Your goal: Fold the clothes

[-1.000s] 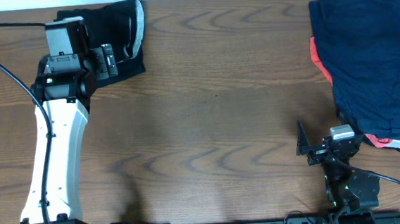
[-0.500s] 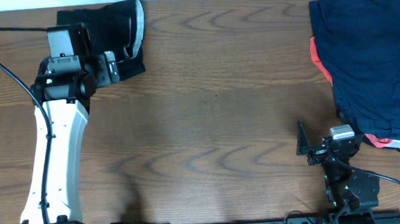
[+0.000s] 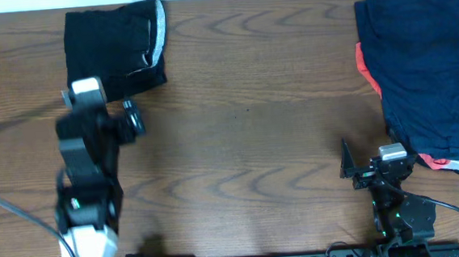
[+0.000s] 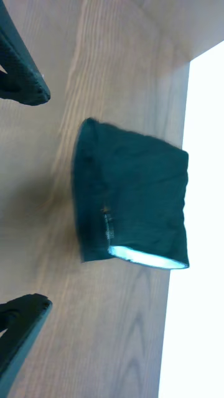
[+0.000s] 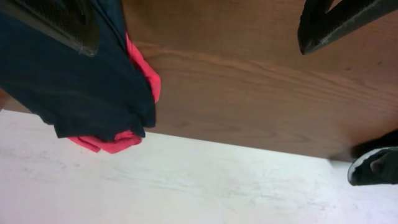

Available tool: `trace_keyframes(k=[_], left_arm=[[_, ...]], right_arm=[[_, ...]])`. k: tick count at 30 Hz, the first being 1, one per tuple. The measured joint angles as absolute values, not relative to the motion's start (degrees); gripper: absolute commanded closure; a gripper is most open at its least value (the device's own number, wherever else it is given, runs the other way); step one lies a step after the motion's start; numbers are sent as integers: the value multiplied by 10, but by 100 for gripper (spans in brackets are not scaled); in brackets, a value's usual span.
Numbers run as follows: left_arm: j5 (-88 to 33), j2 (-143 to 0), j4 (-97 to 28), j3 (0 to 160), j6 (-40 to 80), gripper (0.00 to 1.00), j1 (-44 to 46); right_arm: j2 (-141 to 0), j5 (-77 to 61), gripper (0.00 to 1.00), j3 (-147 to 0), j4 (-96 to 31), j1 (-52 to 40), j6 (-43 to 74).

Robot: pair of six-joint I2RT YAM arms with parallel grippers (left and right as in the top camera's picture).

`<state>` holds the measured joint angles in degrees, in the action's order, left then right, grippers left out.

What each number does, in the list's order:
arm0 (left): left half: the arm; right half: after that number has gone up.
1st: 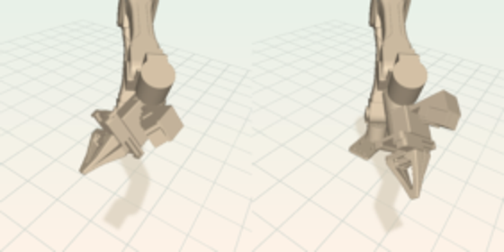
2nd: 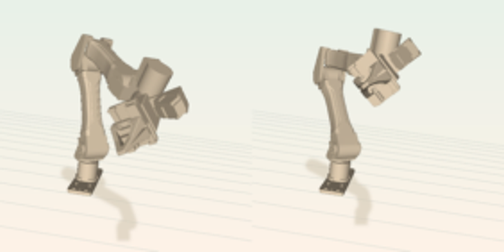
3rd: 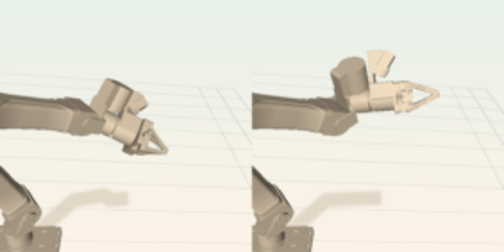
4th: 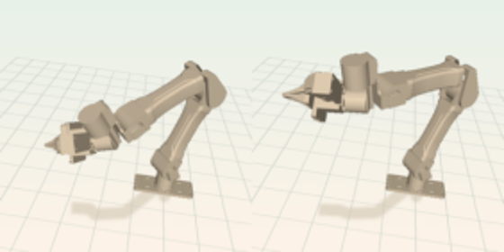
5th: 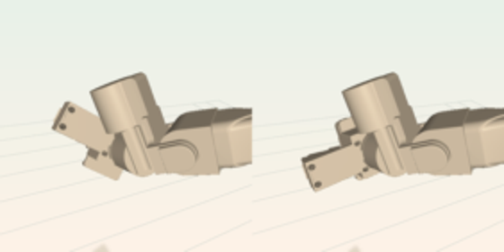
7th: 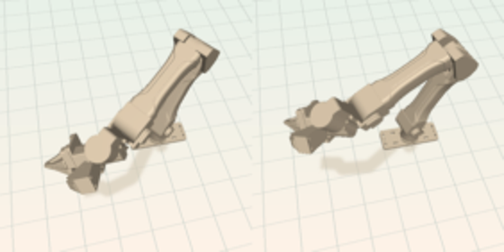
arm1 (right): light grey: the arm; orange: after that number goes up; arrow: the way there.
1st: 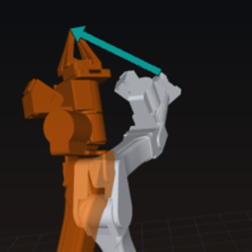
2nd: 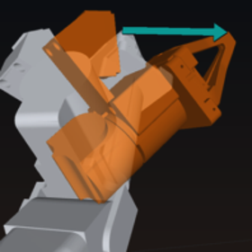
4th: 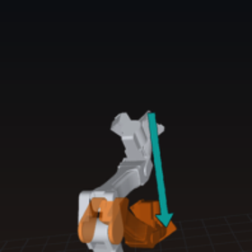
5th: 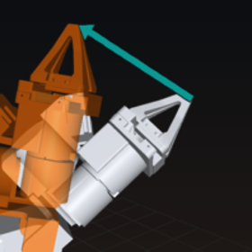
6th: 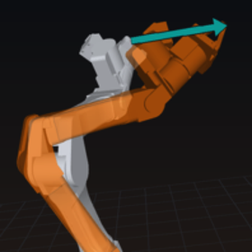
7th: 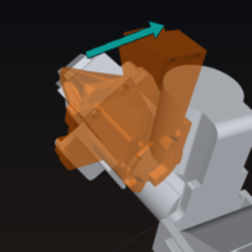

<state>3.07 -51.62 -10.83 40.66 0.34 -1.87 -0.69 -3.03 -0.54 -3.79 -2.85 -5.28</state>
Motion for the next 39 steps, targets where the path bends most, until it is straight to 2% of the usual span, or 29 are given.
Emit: trace_keyframes(k=[7,13,20,39], left_arm=[[12,-335,-5,177,24,2,-22],[11,-212,31,77,41,2,-29],[8,-125,32,32,45,2,-39],[2,-6,12,6,46,2,-45]], right_arm=[[-7,-30,1,-5,-38,-29,-53],[-7,-30,1,-5,-38,-29,-53],[-7,-30,1,-5,-38,-29,-53],[-7,-30,1,-5,-38,-29,-53]])
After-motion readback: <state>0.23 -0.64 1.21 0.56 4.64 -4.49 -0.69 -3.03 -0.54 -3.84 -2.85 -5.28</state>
